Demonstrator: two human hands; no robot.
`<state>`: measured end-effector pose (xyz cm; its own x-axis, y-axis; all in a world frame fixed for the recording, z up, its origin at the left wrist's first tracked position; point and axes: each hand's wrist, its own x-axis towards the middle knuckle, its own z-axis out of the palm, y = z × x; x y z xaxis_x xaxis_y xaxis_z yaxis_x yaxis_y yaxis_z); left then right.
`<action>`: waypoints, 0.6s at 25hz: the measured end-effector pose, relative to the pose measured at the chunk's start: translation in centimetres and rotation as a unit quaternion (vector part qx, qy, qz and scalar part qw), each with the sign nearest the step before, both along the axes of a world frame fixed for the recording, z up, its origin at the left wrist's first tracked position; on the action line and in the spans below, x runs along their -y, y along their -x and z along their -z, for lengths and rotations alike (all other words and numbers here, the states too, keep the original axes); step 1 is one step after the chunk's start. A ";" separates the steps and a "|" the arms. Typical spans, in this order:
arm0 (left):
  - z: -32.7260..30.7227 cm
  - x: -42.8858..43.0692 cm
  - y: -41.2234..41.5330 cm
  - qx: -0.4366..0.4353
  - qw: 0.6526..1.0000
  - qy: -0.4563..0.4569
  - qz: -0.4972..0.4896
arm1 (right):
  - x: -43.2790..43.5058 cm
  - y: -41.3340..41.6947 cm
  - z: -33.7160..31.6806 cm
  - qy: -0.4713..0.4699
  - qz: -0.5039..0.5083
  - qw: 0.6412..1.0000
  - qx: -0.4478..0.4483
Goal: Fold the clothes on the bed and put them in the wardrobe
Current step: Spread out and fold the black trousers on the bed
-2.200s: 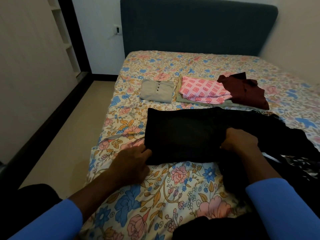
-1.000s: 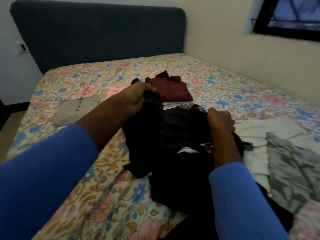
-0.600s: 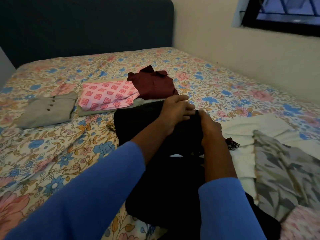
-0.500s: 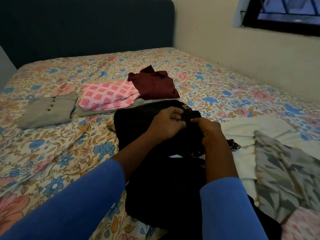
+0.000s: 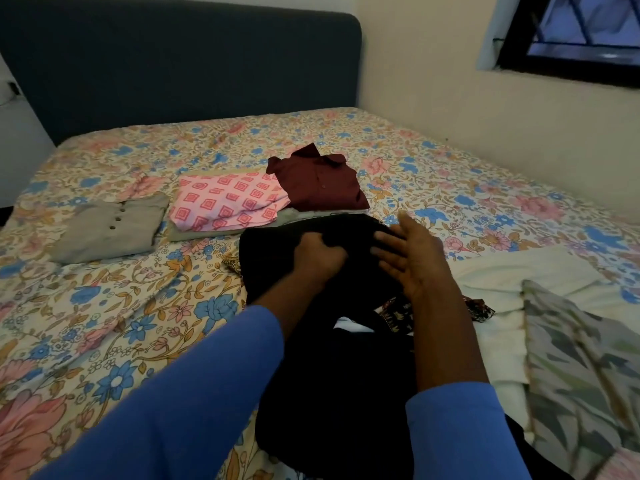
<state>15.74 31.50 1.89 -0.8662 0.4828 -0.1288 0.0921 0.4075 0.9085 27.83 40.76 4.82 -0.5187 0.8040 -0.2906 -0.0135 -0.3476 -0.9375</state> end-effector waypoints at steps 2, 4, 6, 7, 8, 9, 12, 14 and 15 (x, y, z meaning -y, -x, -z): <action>-1.1 1.5 2.5 0.167 0.983 -0.055 -0.047 | -1.2 -0.6 1.0 0.041 0.082 0.996 0.000; -2.3 3.1 3.6 0.233 0.968 -0.074 -0.053 | -1.3 -0.4 1.6 0.088 0.073 0.993 -0.012; -3.9 4.5 3.7 0.247 0.963 -0.096 -0.042 | -0.6 0.9 1.9 0.090 0.003 0.996 0.008; -4.9 5.3 3.7 0.249 0.962 -0.106 -0.033 | -0.1 1.8 2.1 0.068 -0.037 0.996 0.034; -5.8 6.1 3.8 0.242 0.964 -0.107 -0.024 | 0.5 2.6 2.3 0.035 -0.062 0.995 0.064; -6.7 6.8 4.0 0.228 0.967 -0.113 -0.011 | 1.2 3.1 2.4 -0.009 -0.061 0.994 0.096; -8.7 8.6 4.0 0.166 0.979 -0.120 0.004 | 1.8 3.0 2.4 -0.272 0.043 0.908 0.316; -8.6 8.7 3.1 0.156 0.982 -0.108 0.001 | 0.6 2.1 2.4 -0.407 0.059 0.819 0.401; -8.2 8.4 2.8 0.155 0.982 -0.103 -0.005 | -0.4 1.8 2.7 -0.432 0.032 0.799 0.418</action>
